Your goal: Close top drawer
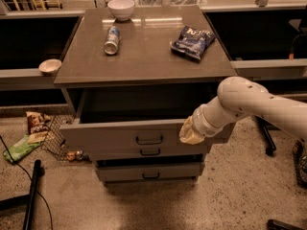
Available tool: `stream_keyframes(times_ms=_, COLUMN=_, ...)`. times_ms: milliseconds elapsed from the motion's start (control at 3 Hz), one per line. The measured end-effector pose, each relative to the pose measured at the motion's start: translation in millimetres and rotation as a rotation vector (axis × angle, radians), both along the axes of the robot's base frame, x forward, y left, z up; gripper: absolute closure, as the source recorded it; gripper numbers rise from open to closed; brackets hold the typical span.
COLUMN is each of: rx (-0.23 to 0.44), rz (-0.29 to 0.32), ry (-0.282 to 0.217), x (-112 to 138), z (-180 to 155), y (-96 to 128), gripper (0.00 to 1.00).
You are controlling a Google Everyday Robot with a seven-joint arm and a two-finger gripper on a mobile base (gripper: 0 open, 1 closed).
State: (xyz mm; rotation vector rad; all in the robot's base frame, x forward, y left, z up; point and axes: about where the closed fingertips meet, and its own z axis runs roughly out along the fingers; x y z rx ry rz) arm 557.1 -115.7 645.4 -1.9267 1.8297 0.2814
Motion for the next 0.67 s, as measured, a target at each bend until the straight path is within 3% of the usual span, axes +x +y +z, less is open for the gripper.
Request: stream_keyframes(times_ms=667, rx=-0.007, rz=-0.042, ry=-0.016, x=29.5, z=-3.7, y=-3.5, gripper=0.16)
